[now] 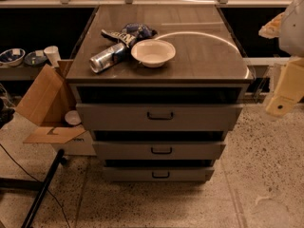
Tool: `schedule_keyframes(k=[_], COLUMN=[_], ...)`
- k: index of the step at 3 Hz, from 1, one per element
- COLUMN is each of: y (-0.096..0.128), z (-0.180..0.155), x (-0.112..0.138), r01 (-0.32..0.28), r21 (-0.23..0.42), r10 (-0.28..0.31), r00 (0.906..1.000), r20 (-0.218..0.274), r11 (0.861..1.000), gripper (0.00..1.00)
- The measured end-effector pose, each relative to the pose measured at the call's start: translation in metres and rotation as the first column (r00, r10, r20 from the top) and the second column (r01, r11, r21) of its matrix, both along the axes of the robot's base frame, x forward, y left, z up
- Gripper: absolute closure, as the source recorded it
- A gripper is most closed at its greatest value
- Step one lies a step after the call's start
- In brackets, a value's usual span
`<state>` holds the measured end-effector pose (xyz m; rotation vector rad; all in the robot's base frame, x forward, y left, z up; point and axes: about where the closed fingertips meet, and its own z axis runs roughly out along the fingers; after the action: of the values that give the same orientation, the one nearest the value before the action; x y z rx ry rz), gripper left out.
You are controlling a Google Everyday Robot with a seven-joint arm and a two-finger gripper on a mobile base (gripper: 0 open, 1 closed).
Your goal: Open bottom drawer
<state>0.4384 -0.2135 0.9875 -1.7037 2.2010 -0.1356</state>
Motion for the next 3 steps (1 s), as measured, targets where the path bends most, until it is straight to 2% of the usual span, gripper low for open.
schedule_keyframes(k=[1, 2, 3], y=[-0.001, 0.004, 0.014], z=[0.001, -0.013, -0.046], x=[0.001, 0.002, -0.002], r01=[0.003, -0.011, -0.023], r21=[-0.003, 0.003, 0.037], r10=[-0.003, 0.011, 0.023], r00=[0.9999, 0.9999, 0.9997], r20=[0.012, 0.011, -0.001], r11=[1.0, 1.0, 0.999], gripper=[0.0, 0.0, 0.0])
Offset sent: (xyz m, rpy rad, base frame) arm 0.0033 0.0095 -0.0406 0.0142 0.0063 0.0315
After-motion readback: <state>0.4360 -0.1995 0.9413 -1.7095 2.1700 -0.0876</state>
